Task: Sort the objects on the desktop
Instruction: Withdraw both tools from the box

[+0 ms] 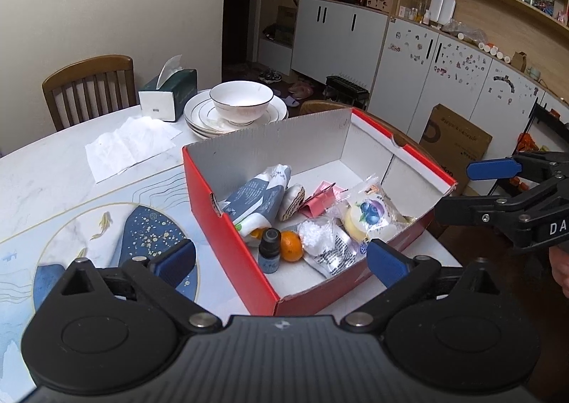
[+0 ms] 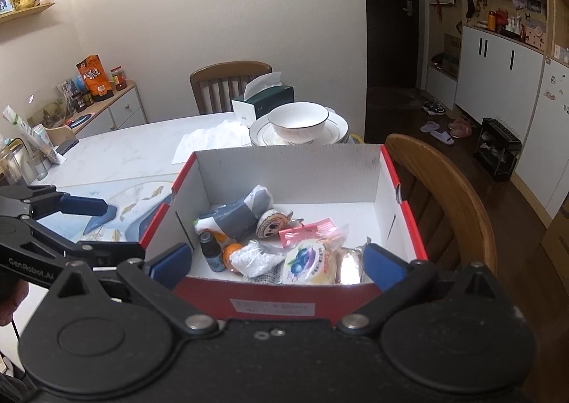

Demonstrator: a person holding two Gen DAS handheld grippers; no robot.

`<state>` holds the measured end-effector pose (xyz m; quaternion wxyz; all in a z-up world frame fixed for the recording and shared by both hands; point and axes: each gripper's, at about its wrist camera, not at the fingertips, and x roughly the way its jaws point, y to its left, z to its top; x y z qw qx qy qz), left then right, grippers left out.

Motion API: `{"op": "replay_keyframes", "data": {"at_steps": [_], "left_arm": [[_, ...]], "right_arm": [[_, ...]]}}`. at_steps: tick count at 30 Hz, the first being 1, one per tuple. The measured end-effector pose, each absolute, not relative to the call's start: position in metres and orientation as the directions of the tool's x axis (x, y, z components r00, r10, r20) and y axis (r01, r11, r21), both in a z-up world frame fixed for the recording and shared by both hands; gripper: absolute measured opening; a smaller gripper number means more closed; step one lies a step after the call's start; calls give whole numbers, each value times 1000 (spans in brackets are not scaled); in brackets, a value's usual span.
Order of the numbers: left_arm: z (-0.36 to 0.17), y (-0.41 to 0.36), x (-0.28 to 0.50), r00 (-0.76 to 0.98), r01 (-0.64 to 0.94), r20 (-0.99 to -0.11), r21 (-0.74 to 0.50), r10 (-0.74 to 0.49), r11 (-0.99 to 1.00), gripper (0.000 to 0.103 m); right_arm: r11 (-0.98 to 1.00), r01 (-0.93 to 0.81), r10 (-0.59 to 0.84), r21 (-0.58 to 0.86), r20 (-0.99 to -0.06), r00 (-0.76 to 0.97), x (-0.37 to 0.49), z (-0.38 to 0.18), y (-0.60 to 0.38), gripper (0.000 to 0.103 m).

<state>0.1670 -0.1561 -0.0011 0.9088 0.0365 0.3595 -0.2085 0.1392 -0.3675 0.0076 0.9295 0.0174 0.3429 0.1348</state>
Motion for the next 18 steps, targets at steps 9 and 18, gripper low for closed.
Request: {"op": "replay_keyframes", "data": {"at_steps": [9, 18], "left_arm": [[-2, -154, 163, 649, 413, -667, -95, -366, 906, 103], [-2, -147, 161, 646, 430, -662, -97, -380, 898, 103]], "right_arm": [[967, -218, 251, 132, -642, 725, 134, 5, -367, 103], [969, -204, 244, 139, -646, 723, 133, 3, -359, 103]]}}
